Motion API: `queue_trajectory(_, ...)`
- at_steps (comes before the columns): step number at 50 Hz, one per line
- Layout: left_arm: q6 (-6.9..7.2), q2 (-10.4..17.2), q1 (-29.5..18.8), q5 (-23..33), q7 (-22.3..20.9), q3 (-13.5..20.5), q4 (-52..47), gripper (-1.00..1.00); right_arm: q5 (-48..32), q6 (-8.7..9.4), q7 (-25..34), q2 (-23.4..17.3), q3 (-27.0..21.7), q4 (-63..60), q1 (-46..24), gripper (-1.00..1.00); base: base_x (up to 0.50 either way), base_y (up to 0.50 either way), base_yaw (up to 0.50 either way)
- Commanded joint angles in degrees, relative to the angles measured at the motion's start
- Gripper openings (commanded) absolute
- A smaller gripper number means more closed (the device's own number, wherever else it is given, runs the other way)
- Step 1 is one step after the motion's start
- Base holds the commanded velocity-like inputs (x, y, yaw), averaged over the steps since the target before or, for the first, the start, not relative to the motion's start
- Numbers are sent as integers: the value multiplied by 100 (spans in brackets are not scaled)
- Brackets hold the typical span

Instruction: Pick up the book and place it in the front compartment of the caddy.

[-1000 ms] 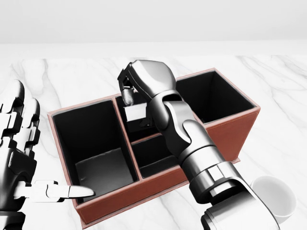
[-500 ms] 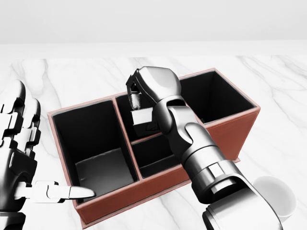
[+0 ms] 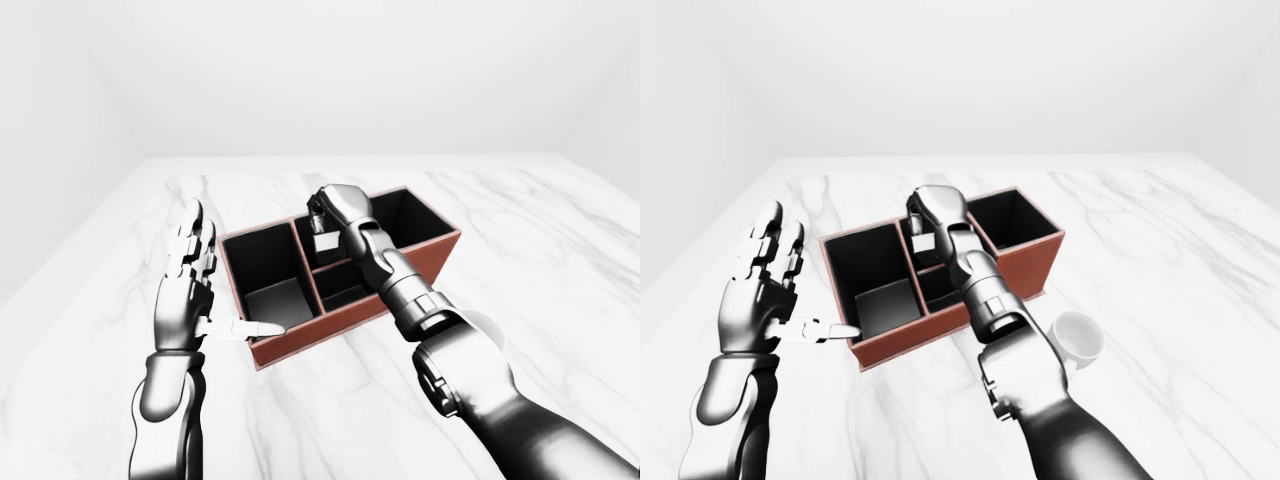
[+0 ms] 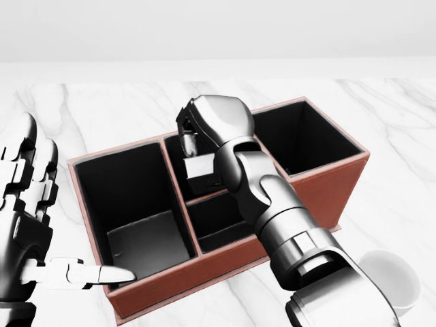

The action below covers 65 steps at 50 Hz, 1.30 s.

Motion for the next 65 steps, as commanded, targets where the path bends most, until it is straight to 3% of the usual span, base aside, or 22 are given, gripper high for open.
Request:
queue_trajectory(1,0,-2,-8,5,-9,1,27,100,-133,0,-162,50,-55,-142,-66,-100,0,0,0)
queue_trajectory(19,0,2,-7,-3,-14,1,1,100,-160,0,-174,113,-36,-233,-67,-100,0,0,0)
queue_trajectory(41,0,-5,50,-2,-63,12,-223,100,-302,0,-639,111,8,212,-183,-100,0,0,0)
queue_trajectory(42,0,-6,61,8,-66,6,-237,100,-324,0,-701,106,13,251,-183,24,0,0,0)
queue_trajectory(43,0,-7,63,10,-70,7,-238,100,-346,0,-737,105,16,276,-192,100,0,0,0)
queue_trajectory(65,0,-15,50,76,-71,-5,-172,100,-458,0,-835,74,6,355,-108,100,0,0,0)
